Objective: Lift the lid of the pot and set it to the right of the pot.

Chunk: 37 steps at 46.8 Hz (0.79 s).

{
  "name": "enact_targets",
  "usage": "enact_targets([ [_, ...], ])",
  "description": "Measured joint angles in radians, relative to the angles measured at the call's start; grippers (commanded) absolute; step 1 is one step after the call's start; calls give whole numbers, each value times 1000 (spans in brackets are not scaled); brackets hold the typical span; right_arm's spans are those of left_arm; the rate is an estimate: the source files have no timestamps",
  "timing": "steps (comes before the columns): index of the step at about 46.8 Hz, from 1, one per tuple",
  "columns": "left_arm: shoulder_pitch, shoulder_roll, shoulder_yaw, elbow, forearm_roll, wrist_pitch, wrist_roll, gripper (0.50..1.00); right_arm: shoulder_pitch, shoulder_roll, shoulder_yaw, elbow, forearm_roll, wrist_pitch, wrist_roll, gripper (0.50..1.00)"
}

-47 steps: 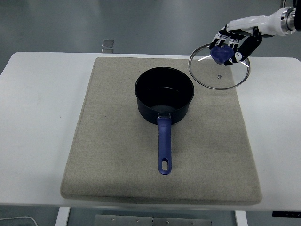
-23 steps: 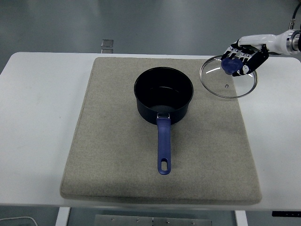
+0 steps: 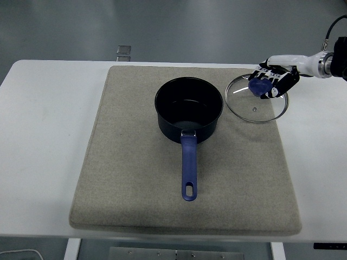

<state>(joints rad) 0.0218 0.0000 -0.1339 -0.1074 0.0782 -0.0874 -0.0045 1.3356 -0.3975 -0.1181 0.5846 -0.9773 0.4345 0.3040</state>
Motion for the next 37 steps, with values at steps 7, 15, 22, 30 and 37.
enact_targets([
  [7, 0, 0, 0, 0, 0, 0, 0, 1000, -19, 18, 0, 0, 0, -20, -1, 500],
  [15, 1, 0, 0, 0, 0, 0, 0, 1000, -27, 22, 0, 0, 0, -32, -3, 500],
  [22, 0, 0, 0, 0, 0, 0, 0, 1000, -28, 25, 0, 0, 0, -34, -3, 500],
  [30, 1, 0, 0, 0, 0, 0, 0, 1000, -36, 31, 0, 0, 0, -34, -4, 500],
  [37, 1, 0, 0, 0, 0, 0, 0, 1000, -36, 39, 0, 0, 1, -33, -4, 580],
])
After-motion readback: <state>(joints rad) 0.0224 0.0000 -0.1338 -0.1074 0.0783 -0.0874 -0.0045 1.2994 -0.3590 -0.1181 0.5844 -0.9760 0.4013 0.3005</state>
